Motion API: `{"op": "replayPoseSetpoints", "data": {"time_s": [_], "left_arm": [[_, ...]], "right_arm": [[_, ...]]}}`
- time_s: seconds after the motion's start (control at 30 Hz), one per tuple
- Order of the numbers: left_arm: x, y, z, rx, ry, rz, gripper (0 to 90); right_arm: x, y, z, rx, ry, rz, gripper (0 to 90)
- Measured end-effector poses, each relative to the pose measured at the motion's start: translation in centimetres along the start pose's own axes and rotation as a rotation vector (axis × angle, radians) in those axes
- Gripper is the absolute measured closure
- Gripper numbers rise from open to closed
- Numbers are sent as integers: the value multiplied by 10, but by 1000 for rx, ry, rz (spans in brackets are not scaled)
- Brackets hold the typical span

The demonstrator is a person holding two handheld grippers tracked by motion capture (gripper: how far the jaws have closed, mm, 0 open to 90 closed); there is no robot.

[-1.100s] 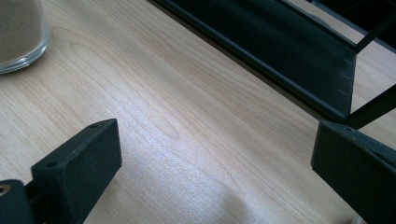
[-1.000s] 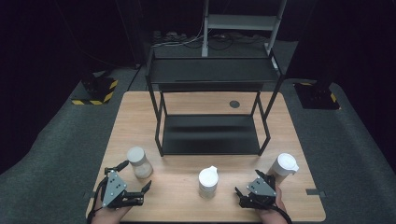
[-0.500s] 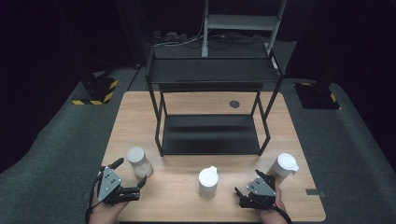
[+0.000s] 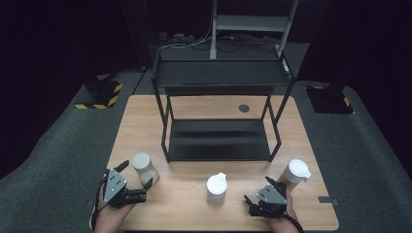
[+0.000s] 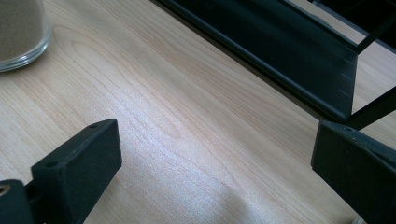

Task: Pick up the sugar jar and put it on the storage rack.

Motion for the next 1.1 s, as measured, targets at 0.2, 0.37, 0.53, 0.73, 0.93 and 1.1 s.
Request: {"op": "replayPoseSetpoints", "data": {"time_s": [0.2,0.37,0.53,0.73,0.93,1.1], "left_arm": [[0,6,0,0,-4,-7,5],[2,12,-1,-3,-15,-19,5],[6,18,-2,-1,-52,-23,5],[11,25,-6,-6,-82,-31,5],[14,30,-10,-7,-116,-29,32],[18,35,-11,6,-138,-31,82]], "right_arm": [[0,0,0,0,-2,-1,12],[0,0,0,0,-4,-2,12],[0,0,0,-1,-3,-3,12],[0,0,0,-1,-7,-2,12],[0,0,0,-2,-7,-3,12],[0,0,-1,-1,-9,-2,12]]}}
Point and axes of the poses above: each handheld gripper's, and its own axes: y roughly forward along the jaws, x roughly out of its underside, z roughly to its right, the point moved 7 cm from there along y, roughly forward along the jaws, and after that the axes turned 9 degrees about -x, right-handed, at the moved point
